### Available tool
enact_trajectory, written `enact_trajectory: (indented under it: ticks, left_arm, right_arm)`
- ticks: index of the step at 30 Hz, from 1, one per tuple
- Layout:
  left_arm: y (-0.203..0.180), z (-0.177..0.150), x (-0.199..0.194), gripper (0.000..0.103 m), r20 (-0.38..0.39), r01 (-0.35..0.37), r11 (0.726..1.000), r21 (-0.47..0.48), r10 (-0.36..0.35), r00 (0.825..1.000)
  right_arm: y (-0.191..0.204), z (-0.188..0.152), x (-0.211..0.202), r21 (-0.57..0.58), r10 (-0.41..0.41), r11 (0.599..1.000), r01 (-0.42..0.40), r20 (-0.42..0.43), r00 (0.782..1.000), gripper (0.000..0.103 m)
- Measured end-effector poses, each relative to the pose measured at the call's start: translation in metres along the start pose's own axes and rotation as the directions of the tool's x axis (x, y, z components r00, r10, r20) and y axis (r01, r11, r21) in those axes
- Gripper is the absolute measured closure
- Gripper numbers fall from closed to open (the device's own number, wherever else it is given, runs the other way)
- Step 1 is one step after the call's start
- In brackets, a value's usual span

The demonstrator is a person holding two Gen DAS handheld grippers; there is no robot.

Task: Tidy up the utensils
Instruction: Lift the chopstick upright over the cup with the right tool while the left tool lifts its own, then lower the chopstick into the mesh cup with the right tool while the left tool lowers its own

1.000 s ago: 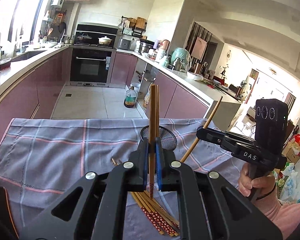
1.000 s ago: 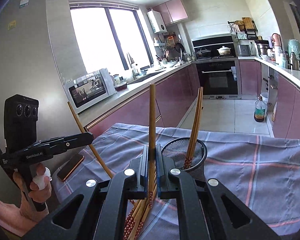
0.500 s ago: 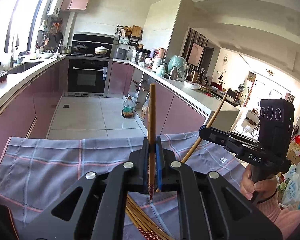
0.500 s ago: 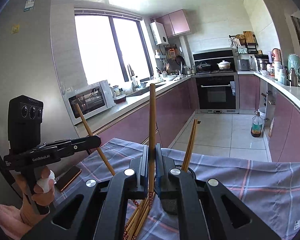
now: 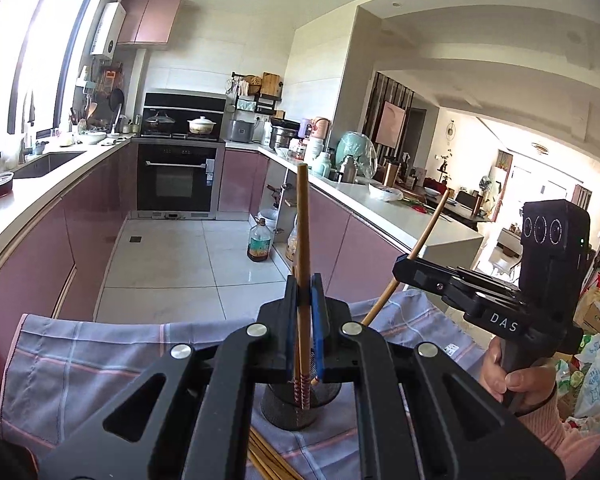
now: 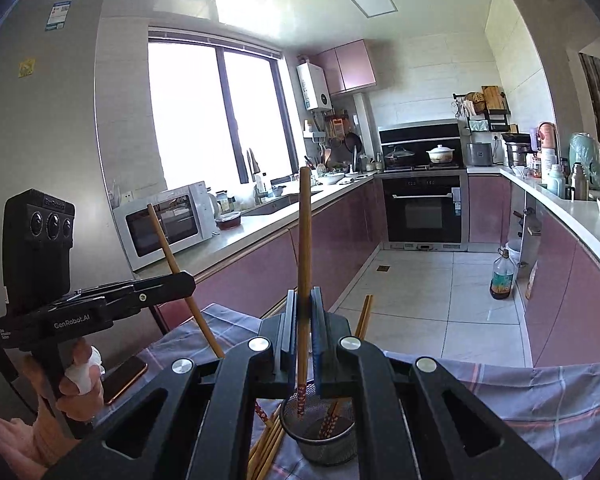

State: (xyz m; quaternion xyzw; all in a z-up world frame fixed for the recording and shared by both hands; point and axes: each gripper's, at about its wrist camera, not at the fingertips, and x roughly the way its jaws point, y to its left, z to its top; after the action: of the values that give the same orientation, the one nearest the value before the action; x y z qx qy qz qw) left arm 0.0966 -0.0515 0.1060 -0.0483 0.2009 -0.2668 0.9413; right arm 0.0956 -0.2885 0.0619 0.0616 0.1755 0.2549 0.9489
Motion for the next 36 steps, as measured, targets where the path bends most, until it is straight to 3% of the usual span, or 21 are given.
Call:
enact_trajectory:
  ticks: [10, 19, 25, 31, 36]
  left_arm:
    - [-0.001, -0.006, 0.049, 0.096, -0.094, -0.026, 1.000, 0.004, 0.026, 0.995]
    - [0.005, -0.031, 0.096, 0.096, -0.239, -0.031, 0.999, 0.034, 0.038, 0.970]
    - [0.016, -0.035, 0.118, 0.096, -0.293, -0.036, 0.999, 0.030, 0.043, 0.955]
    - [0.023, -0.037, 0.137, 0.095, -0.314, -0.053, 0.999, 0.010, 0.054, 0.948]
    - [0.038, -0.042, 0.141, 0.088, -0.314, -0.087, 0.996, -0.031, 0.073, 0.946]
  right_arm:
    - [-0.012, -0.015, 0.034, -0.001, -0.028, 1.000, 0.028, -0.108, 0.994, 0.098]
    - [-0.016, -0.030, 0.060, -0.010, -0.039, 0.999, 0.038, -0.234, 0.971, 0.098]
    - [-0.021, -0.041, 0.077, -0.004, -0.047, 0.999, 0.048, -0.313, 0.949, 0.097]
    - [-0.030, -0.045, 0.090, 0.036, -0.057, 0.997, 0.073, -0.330, 0.942, 0.095]
    - [-0.034, -0.046, 0.091, 0.055, -0.060, 0.995, 0.082, -0.322, 0.945, 0.092]
